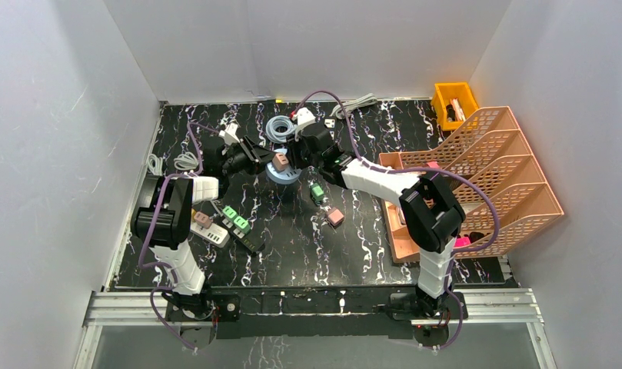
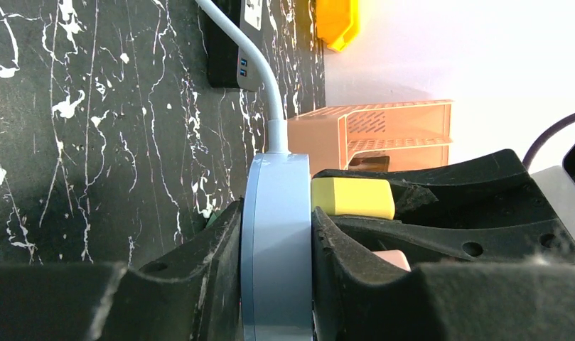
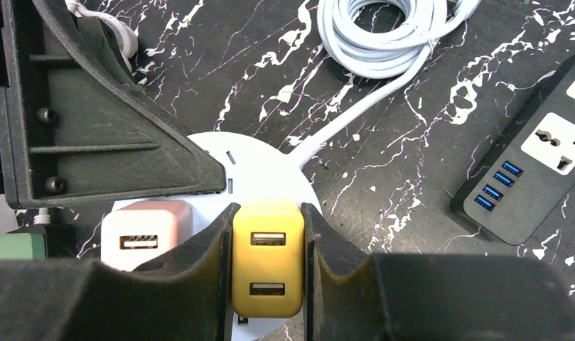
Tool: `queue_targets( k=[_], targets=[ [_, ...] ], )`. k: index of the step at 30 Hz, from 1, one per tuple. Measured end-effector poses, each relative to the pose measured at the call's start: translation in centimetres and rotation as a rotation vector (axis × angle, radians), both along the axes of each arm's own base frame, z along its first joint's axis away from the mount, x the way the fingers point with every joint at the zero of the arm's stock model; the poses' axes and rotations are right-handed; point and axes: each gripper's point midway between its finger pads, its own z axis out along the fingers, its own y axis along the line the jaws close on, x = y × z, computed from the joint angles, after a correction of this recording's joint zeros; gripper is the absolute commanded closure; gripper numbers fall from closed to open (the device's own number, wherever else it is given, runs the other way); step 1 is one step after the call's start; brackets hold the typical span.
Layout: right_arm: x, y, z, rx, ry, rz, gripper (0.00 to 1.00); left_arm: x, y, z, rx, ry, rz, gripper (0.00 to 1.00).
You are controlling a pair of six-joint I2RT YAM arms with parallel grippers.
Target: Pull the plug off the socket
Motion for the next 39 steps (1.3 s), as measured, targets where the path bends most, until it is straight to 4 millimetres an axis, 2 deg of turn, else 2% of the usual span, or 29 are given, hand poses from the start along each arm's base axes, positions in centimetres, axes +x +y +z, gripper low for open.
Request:
queue_targets(
  k=[7, 12, 14, 17, 21, 27, 31, 39],
  targets=[
    [-0.2, 0.1, 0.0, 0.025, 0.024, 0.068, 1.0, 0.1, 0.0, 0.0, -0.011, 0.003, 0.013, 1.0],
    [-0.3, -0.8, 0.7, -0.017, -0.013, 0.064, 1.0, 0.3, -0.1, 0.1, -0.001, 0.005, 0.007, 1.0],
    [-0.8, -1.8, 1.4, -0.02, -0.036, 0.053, 1.0, 0.0, -0.7, 0.8, 0.006, -0.003, -0.036, 1.0],
    [-0.7, -3.2, 2.6, 0.062, -0.001, 0.069, 1.0, -0.2, -1.6, 2.0, 0.022, -0.033, -0.072, 1.0],
    [-0.6, -3.5, 3.4, 0.026, -0.055, 0.048, 1.0, 0.4, -2.3, 2.9, 0.046, -0.074, -0.081, 1.0],
    [-0.9, -3.7, 2.6, 0.01, -0.046, 0.048, 1.0, 0.1, -2.4, 2.1, 0.059, -0.05, -0.098, 1.0],
    [-0.7, -4.6, 2.1, 0.104, 0.023, 0.07, 1.0, -0.3, -2.5, 1.8, 0.069, -0.04, -0.112, 1.0],
    [-1.7, -5.6, 2.2, 0.123, 0.017, 0.056, 1.0, -0.7, -3.5, 1.9, 0.088, -0.058, -0.154, 1.0]
  ],
)
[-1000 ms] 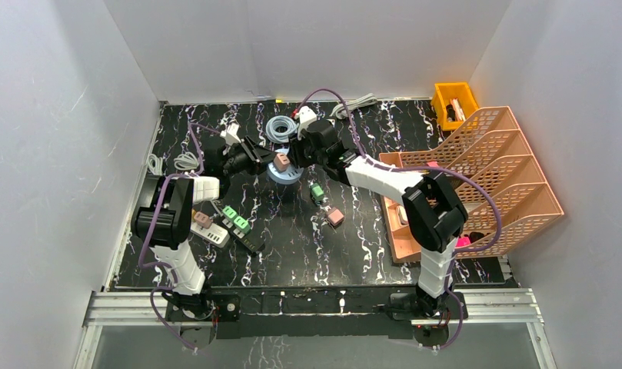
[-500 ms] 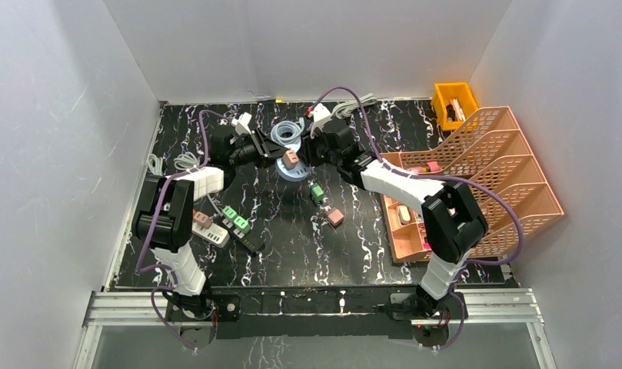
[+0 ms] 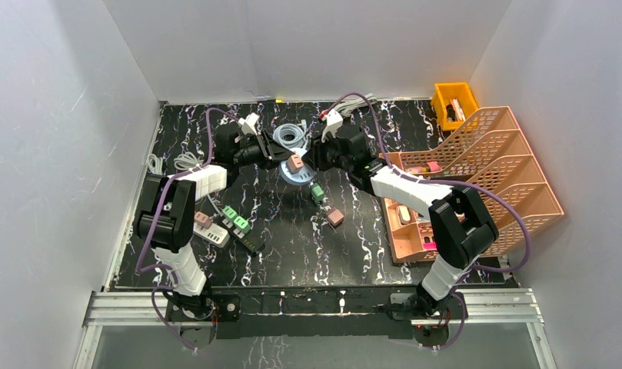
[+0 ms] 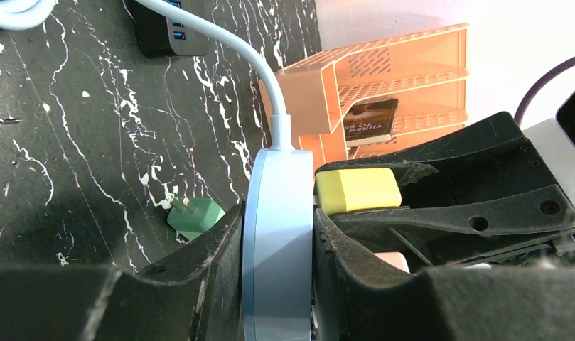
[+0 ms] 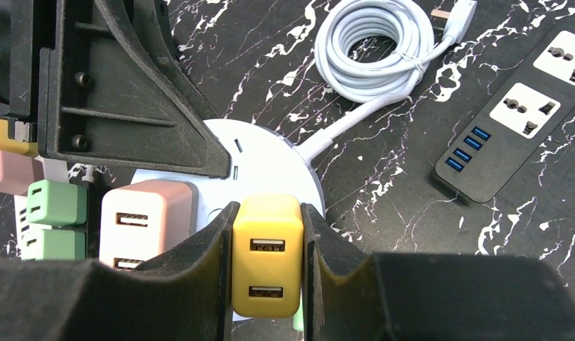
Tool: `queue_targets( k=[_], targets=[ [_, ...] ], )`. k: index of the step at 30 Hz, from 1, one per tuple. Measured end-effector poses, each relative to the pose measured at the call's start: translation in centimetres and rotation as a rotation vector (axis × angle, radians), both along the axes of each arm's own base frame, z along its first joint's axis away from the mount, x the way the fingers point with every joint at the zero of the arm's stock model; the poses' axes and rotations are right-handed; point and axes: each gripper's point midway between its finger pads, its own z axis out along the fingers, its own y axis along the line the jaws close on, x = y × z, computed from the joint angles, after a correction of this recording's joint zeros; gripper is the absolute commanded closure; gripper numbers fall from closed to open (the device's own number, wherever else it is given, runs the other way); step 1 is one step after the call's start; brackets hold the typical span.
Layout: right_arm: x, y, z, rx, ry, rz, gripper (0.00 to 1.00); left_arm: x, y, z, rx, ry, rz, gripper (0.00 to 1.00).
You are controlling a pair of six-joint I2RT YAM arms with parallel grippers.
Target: Pull the plug off the socket
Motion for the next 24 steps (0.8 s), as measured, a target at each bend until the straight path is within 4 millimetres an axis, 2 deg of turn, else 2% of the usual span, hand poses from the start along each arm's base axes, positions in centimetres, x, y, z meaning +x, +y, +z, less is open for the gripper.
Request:
queue_targets(
  k=[24],
  targets=[
    [-0.39, 0.36, 0.0, 0.106, 0.075, 0.068, 1.0, -0.22, 0.31, 0.19, 0.053, -0.017, -0.012, 1.0]
  ],
)
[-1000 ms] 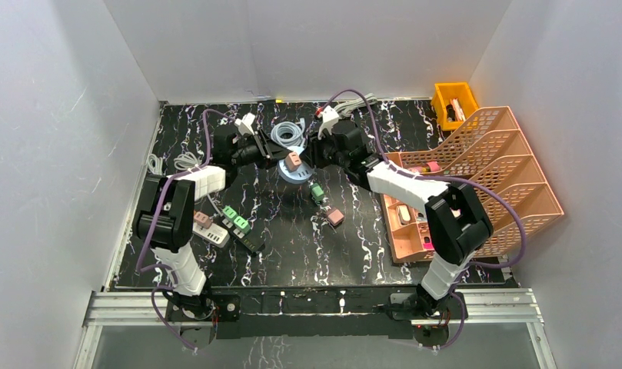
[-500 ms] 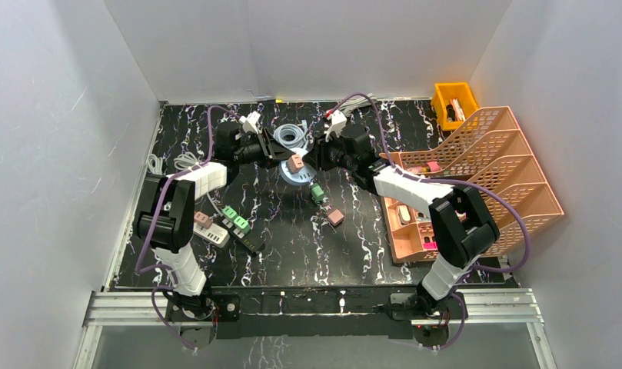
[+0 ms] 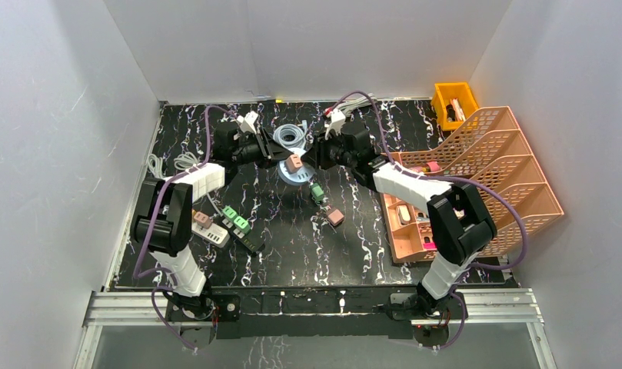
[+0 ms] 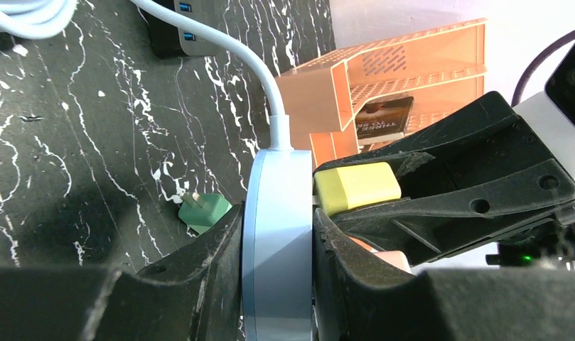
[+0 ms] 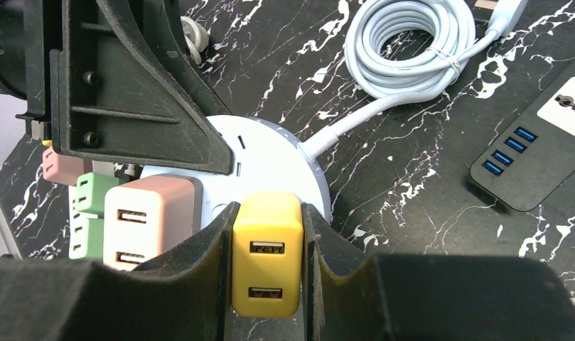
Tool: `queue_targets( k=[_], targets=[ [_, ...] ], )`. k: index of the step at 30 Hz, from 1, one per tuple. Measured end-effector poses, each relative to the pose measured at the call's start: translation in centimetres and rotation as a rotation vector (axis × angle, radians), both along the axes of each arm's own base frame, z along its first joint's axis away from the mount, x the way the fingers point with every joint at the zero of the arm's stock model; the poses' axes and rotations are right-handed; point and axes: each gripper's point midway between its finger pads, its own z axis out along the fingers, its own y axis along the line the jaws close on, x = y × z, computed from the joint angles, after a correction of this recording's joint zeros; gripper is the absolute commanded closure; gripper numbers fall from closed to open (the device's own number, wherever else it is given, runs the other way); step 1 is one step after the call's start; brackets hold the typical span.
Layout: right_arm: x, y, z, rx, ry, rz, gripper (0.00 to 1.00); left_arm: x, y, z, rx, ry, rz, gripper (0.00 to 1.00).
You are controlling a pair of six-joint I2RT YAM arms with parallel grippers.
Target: Pull the plug off the socket
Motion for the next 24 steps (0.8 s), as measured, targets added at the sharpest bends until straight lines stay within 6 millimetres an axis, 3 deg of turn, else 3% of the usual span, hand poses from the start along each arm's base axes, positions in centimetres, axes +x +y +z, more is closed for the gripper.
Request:
queue_targets(
  k=[5, 8, 11, 14, 16, 19, 24],
  targets=[
    [0.1, 0.9, 0.7, -0.066, -0.04, -0.021, 1.0, 0.4, 0.7, 0.8, 0.037, -0.039, 0.045, 1.0],
    [-0.5, 1.3, 2.3, -0.108, -0.122, -0.033, 1.0, 2.2, 3.4, -0.5, 0.138, -0.058, 0.163, 1.0],
    [-1.6, 1.4, 6.2, -0.094, -0.222, -0.032, 1.0, 3.9, 7.4, -3.0, 0.243, -0.018, 0.296, 1.0],
    [-1.5, 1.0, 9.7, -0.046, -0.29, -0.03, 1.0, 4.5, 9.7, -4.3, 0.31, 0.006, 0.365, 1.0],
    [-1.4, 0.8, 10.8, -0.003, -0.295, 0.001, 1.0, 4.7, 10.2, -4.5, 0.34, -0.002, 0.377, 1.0],
    [-0.7, -0.1, 10.4, 0.032, -0.252, 0.019, 1.0, 5.3, 10.3, -3.9, 0.374, -0.056, 0.362, 1.0],
    [-0.3, -0.8, 9.0, 0.044, -0.193, 0.032, 1.0, 6.2, 9.5, -1.3, 0.426, -0.227, 0.234, 1.0]
  ],
)
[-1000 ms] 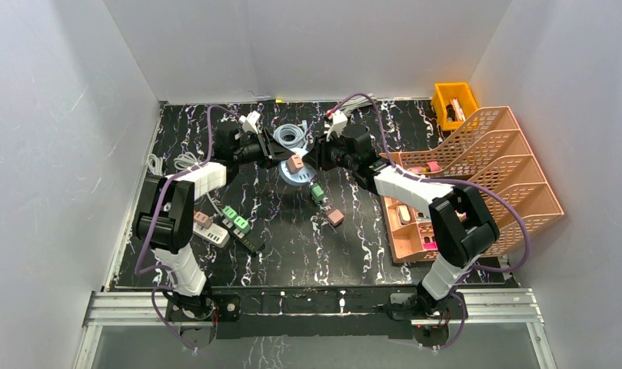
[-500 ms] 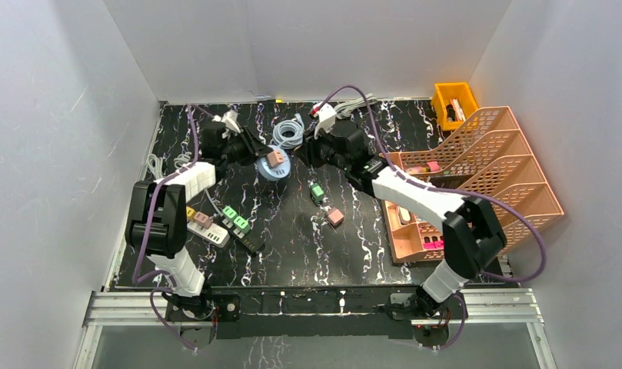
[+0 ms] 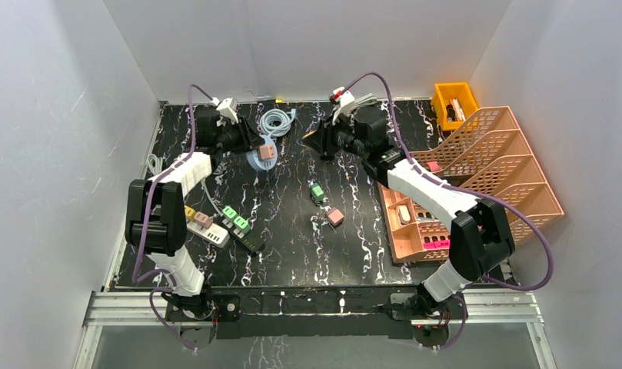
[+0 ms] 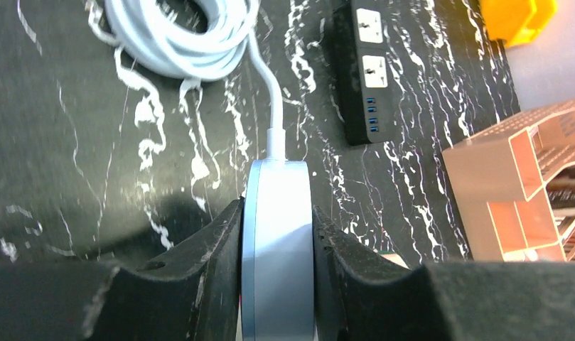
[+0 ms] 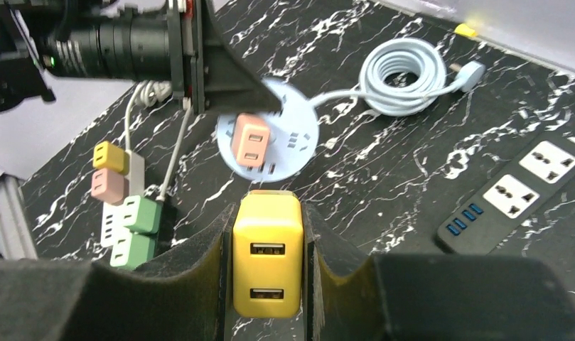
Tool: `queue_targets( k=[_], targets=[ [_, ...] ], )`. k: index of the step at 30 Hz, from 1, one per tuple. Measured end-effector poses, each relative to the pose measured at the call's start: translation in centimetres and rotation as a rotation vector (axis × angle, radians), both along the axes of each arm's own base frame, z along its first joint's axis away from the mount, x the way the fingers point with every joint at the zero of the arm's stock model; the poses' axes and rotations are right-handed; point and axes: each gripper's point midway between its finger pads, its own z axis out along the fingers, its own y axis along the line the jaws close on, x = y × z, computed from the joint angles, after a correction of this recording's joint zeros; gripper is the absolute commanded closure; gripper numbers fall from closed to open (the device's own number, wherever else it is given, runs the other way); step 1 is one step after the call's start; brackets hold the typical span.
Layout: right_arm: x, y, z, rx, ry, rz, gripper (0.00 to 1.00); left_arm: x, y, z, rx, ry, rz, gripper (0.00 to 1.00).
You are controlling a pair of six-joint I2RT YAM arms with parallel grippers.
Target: Pull the plug off the socket
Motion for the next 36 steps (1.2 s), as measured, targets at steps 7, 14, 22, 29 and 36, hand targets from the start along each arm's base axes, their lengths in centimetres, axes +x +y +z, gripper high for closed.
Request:
queue_targets(
  k=[7, 14, 22, 29, 36],
  targets=[
    [-1.9, 0.9, -2.2, -0.001, 0.078, 0.066, 1.0, 0.1, -0.1, 2.4, 0.006, -0.153, -0.201, 1.0],
    [-3.4, 2.0, -5.3, -0.032, 0.145, 0.101, 1.0, -2.6, -0.5, 2.2, -0.009, -0.199, -0.427, 1.0],
    [-6.4, 5.7, -9.9, -0.105, 0.213, 0.189, 1.0, -1.6, 0.1, 1.9, -0.005, -0.156, -0.328, 1.0],
    [-6.2, 8.1, -14.8, -0.129, 0.332, 0.208, 1.0, 0.6, 2.9, 1.2, 0.054, -0.123, -0.079, 1.0],
    [-4.1, 10.8, -16.5, -0.109, 0.392, 0.209, 1.0, 0.8, 4.7, 1.0, 0.07, -0.124, 0.063, 1.0]
  ],
)
